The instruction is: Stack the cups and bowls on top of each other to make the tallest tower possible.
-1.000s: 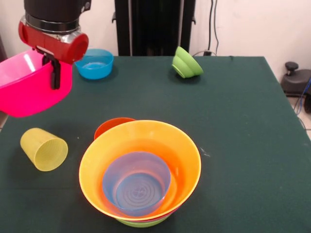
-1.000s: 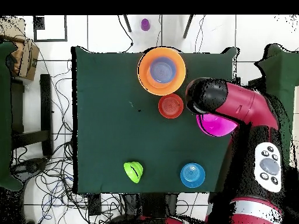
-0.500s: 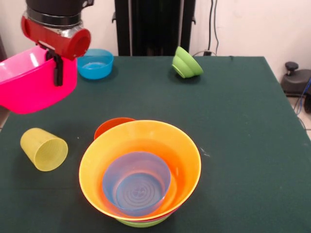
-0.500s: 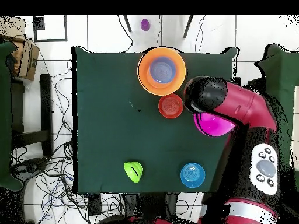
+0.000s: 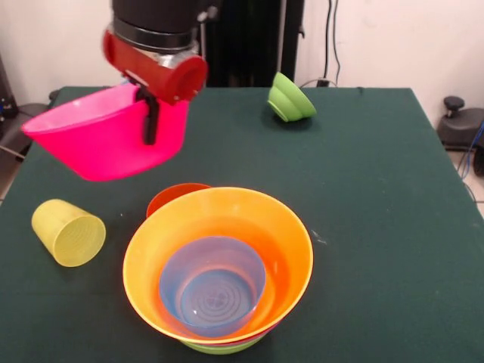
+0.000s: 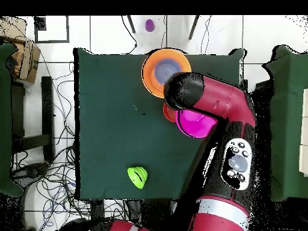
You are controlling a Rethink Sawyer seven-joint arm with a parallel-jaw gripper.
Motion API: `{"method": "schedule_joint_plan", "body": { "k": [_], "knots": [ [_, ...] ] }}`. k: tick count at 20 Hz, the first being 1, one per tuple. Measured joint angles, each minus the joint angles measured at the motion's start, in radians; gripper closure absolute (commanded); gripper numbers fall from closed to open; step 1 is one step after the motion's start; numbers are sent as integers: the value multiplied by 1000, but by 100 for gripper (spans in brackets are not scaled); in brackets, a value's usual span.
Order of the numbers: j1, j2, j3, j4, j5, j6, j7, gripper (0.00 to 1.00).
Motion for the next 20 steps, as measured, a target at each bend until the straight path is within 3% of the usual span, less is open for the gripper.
{"method": "schedule_joint_plan", "body": {
  "k": [5,10,20],
  "knots": [
    [36,34,-17,-43,20,11,95,100],
    [30,72,-18,-103,25,31,116,100],
    [-47,234,-21,-378,26,219,116,100]
  ]
}}
